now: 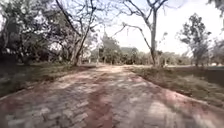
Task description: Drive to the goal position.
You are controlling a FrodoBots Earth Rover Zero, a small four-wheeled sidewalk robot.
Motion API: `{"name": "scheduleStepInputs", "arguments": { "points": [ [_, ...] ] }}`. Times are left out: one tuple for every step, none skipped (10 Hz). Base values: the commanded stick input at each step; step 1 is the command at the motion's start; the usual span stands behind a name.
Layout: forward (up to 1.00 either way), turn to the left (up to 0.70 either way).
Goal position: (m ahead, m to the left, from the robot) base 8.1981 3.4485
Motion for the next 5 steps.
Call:
{"name": "scheduleStepInputs", "arguments": {
  "points": [
    [0.85, 0.00],
    [0.85, 0.00],
    [0.85, 0.00],
    [0.85, 0.00],
    [0.85, 0.00]
  ]
}}
